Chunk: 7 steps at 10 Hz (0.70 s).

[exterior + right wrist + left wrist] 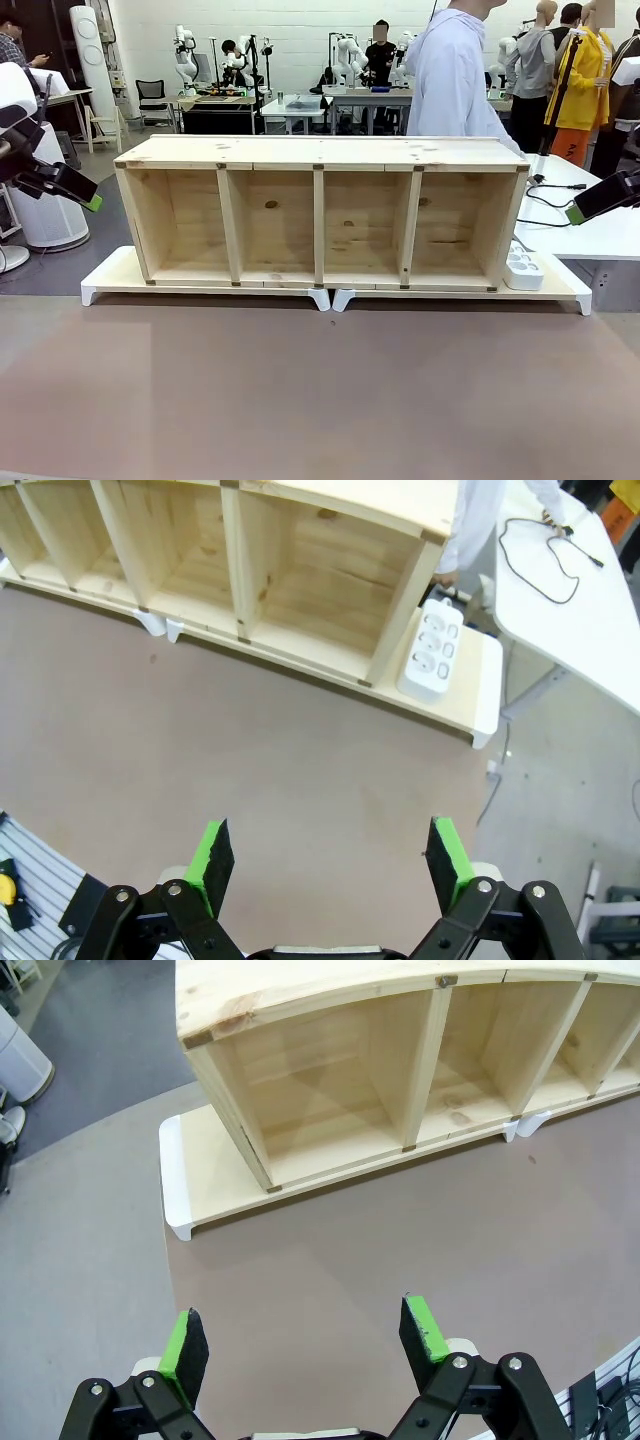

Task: Perform cable management.
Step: When the cord part of the Power Cable appears at the lower middle area of the table and stops, grasp the cord part of the Power Cable.

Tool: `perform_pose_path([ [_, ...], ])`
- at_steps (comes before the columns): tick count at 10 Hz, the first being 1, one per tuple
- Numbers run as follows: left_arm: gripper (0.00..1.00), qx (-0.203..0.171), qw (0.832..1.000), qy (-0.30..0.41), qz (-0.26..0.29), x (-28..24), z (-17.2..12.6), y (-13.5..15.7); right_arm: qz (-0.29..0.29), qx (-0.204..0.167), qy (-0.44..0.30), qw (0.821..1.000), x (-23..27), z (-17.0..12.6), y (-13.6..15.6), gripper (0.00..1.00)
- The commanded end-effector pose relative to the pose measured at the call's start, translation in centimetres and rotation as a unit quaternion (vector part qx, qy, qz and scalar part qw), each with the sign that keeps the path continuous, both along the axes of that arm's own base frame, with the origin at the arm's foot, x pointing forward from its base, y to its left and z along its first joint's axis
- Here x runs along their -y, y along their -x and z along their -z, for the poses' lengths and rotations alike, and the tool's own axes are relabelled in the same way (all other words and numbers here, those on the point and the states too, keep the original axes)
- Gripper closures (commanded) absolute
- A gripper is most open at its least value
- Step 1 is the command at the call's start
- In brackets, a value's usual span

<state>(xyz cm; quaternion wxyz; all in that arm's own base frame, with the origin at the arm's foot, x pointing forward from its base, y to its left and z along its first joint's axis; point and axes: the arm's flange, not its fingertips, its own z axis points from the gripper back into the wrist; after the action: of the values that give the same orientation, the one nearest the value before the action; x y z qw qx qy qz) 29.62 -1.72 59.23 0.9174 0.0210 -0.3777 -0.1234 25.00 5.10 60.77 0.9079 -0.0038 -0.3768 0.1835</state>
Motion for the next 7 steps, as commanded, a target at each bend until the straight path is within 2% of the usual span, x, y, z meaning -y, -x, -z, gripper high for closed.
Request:
perform_pose_path([
  [1, 0.00, 0.005, 1.000, 0.003, -0.001, -0.07, 0.02, -0.32, 0.000, 0.003, 0.000, 1.000, 0.10, 0.03, -0.30, 0.00],
  [7, 0.00, 0.005, 1.000, 0.003, -0.001, -0.07, 0.02, -0.32, 0.000, 0.003, 0.000, 1.000, 0.10, 0.03, -0.30, 0.00],
])
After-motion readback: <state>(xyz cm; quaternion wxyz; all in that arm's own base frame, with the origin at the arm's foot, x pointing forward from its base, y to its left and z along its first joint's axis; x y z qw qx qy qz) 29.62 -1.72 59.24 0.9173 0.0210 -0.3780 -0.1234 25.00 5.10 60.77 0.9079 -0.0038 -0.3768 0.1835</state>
